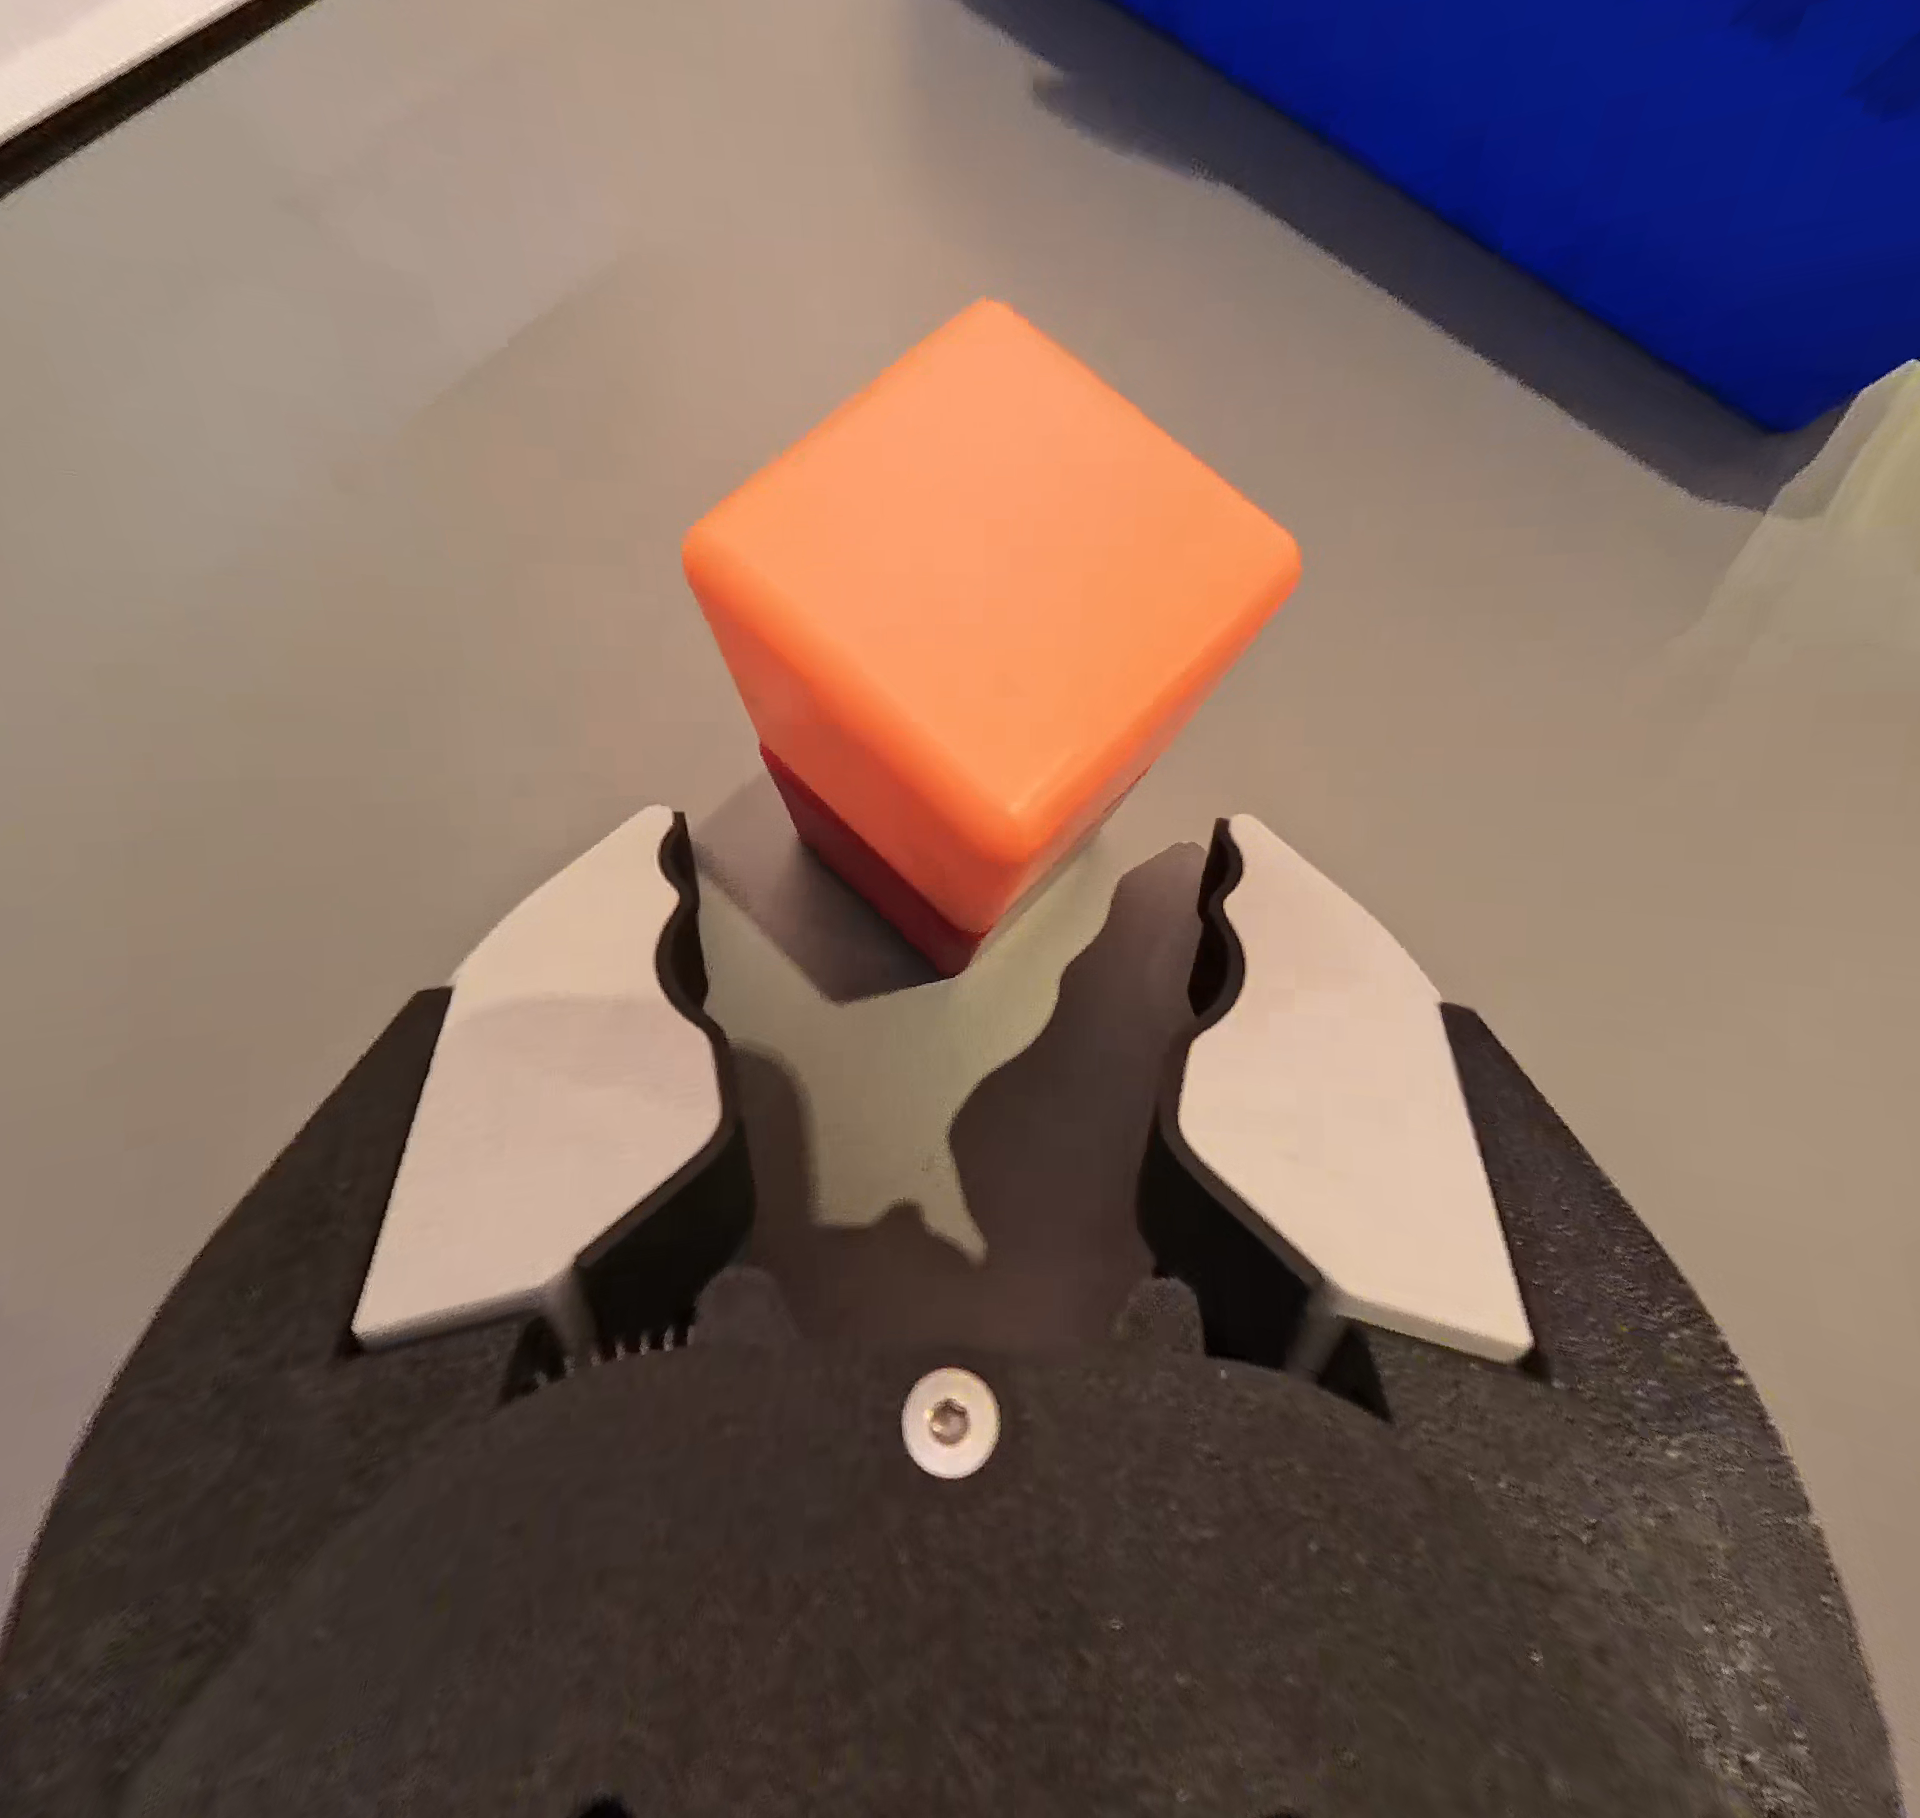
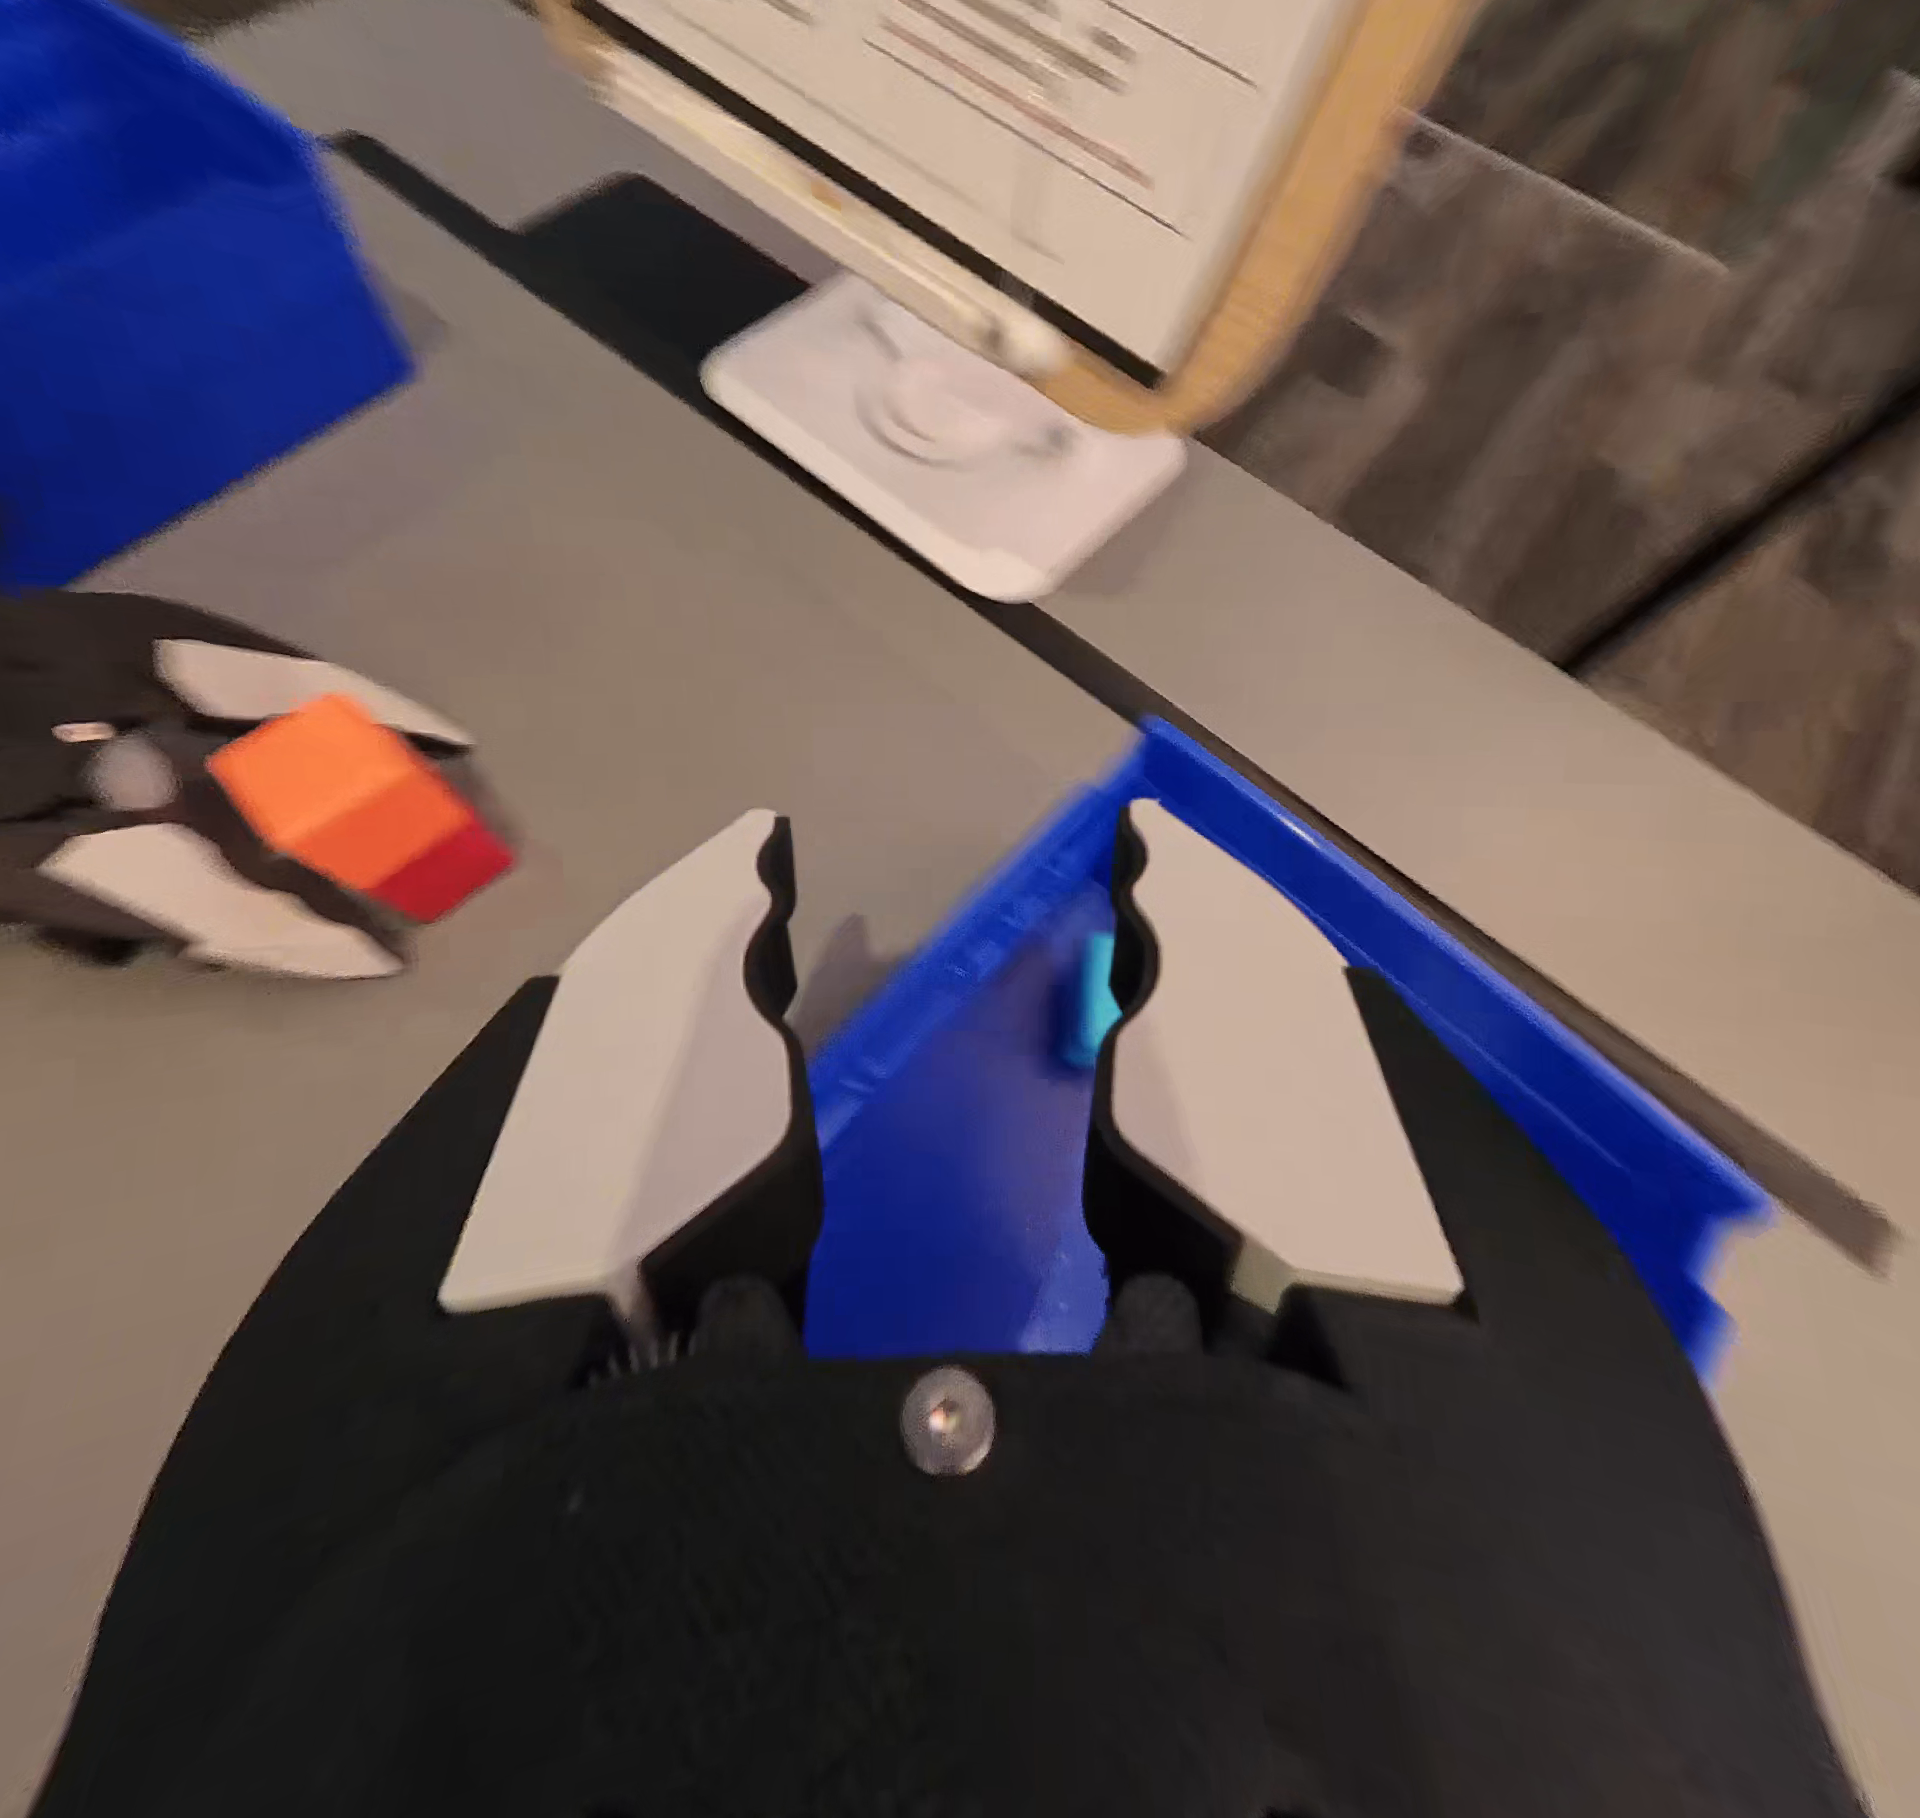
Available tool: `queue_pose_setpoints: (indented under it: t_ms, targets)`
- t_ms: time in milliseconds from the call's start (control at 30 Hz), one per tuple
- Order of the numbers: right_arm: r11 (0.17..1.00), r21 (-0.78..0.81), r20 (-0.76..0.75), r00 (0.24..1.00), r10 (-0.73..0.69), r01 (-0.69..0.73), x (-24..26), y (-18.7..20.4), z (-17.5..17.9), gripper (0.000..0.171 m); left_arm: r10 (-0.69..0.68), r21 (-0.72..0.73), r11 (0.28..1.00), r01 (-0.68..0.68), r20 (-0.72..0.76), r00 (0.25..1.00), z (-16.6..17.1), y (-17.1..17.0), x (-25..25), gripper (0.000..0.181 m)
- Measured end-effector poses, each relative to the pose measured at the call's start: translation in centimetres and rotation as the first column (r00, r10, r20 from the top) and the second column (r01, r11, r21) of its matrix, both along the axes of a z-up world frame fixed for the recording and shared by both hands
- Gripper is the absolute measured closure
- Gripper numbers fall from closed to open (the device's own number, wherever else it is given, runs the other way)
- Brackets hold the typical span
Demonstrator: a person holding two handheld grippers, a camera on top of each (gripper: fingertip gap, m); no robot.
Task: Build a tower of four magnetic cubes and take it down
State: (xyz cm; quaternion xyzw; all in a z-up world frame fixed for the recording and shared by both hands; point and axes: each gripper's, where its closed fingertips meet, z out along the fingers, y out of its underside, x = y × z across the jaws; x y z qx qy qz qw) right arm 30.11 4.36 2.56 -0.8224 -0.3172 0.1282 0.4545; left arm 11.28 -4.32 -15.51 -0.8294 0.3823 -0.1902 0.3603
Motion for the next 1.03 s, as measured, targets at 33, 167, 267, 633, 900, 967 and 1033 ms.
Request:
queue_pose_setpoints:
  t_ms: [33, 167, 267, 633, 900, 967, 1033]
  targets:
    - [0.997, 0.008, -0.014, 0.997, 0.072, -0.072, -2.1, -0.9, 0.5, 0.111, 0.011, 0.004, 1.0, -0.011, -0.007, 1.0, 0.0, 0.1, 0.0, 0.089]
    - [0.927, -0.053, -0.036, 0.929, 0.369, -0.37, -9.7, -4.9, -0.5, 0.11, 0.027, -0.013, 1.0, -0.027, -0.024, 0.999, -0.4, 0.4, 0.4, 0.09]
    - [0.862, -0.127, 0.012, 0.869, 0.495, -0.49, -12.8, -6.7, -3.1, 0.11, 0.044, -0.026, 0.999, -0.044, -0.008, 0.999, -0.3, 0.8, 0.6, 0.095]
    - [0.772, -0.263, 0.145, 0.768, 0.624, -0.579, -17.2, -8.4, -9.7, 0.11, 0.019, 0.015, 1.0, -0.018, -0.046, 0.999, -0.4, 0.8, 1.0, 0.115]
    - [0.755, -0.248, 0.121, 0.754, 0.646, -0.607, -19.0, -8.6, -10.7, 0.108, 0.015, 0.014, 1.0, -0.014, -0.046, 0.999, -0.4, 0.8, 1.0, 0.115]
    - [0.748, -0.249, 0.109, 0.749, 0.653, -0.615, -19.4, -8.7, -11.1, 0.108, 0.015, 0.014, 1.0, -0.014, -0.045, 0.999, -0.4, 0.8, 1.0, 0.115]
    - [0.741, -0.259, 0.108, 0.743, 0.66, -0.62, -19.7, -8.8, -11.6, 0.112, 0.015, 0.014, 1.0, -0.014, -0.046, 0.999, -0.4, 0.8, 1.0, 0.115]
